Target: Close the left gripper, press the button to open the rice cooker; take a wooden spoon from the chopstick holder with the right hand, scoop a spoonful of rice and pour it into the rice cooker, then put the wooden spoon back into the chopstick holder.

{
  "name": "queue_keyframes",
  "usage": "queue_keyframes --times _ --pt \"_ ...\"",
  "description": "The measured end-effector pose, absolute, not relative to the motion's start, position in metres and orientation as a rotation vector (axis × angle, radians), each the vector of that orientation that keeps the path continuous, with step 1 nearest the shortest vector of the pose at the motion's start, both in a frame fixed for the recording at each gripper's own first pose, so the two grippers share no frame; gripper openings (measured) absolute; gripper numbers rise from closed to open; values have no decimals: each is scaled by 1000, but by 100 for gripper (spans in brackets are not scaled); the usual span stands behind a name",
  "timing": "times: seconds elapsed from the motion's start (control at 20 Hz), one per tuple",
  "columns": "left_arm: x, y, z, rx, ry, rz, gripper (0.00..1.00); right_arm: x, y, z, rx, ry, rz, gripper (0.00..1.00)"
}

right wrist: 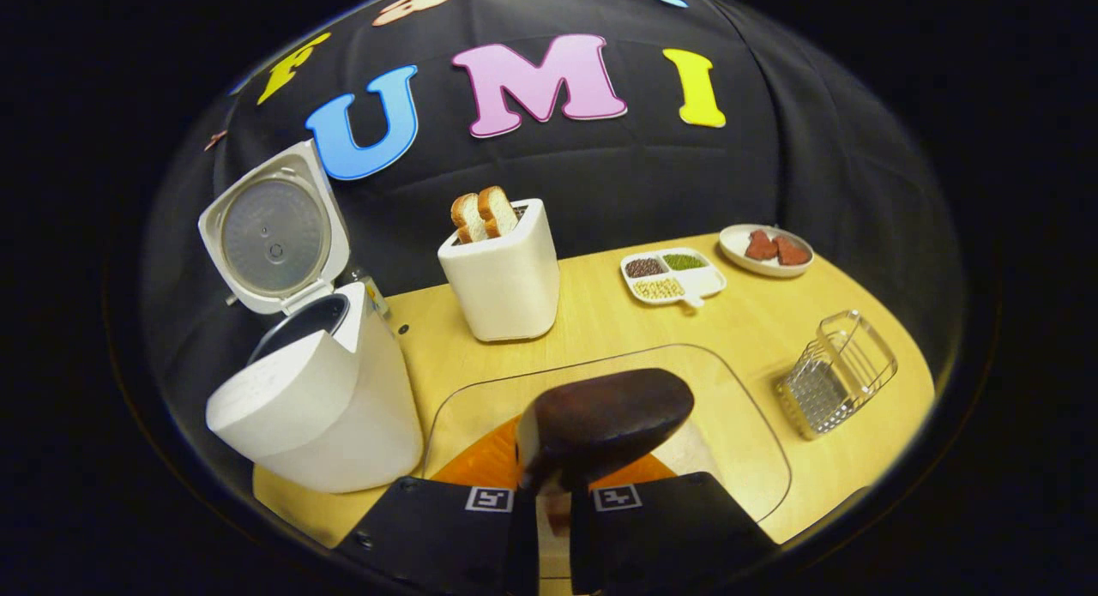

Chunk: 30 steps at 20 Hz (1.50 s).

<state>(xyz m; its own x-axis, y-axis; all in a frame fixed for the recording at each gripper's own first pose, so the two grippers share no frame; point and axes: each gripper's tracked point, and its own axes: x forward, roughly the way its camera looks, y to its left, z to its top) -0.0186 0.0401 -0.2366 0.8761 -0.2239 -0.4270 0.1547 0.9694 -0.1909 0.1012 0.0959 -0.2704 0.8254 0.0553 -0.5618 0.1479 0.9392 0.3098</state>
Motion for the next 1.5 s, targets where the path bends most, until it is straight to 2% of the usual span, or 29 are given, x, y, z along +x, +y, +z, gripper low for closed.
queue_keyframes --times 0.15,0.4,0.6,1.0,1.15,1.2,1.25,1.5 --pt "-19 42 -231 -193 475 -184 96 101 103 -269 539 658 -80 19" --pt "-13 31 -215 -172 438 -212 96 94 92 -266 675 698 -125 19" --pt "-16 20 -209 -178 432 -245 96 89 68 -252 816 694 -197 19" --pt "-28 15 -200 -232 433 -258 96 86 15 -211 934 613 -316 19" --pt "-30 24 -196 -206 425 -255 96 90 14 -191 967 588 -305 19" --pt "-28 30 -193 -192 420 -249 96 92 15 -183 971 578 -295 14" --pt "-27 37 -189 -180 407 -238 96 96 16 -175 976 568 -282 19" --pt "-17 57 -171 -206 363 -207 96 111 22 -135 1075 514 -269 18"
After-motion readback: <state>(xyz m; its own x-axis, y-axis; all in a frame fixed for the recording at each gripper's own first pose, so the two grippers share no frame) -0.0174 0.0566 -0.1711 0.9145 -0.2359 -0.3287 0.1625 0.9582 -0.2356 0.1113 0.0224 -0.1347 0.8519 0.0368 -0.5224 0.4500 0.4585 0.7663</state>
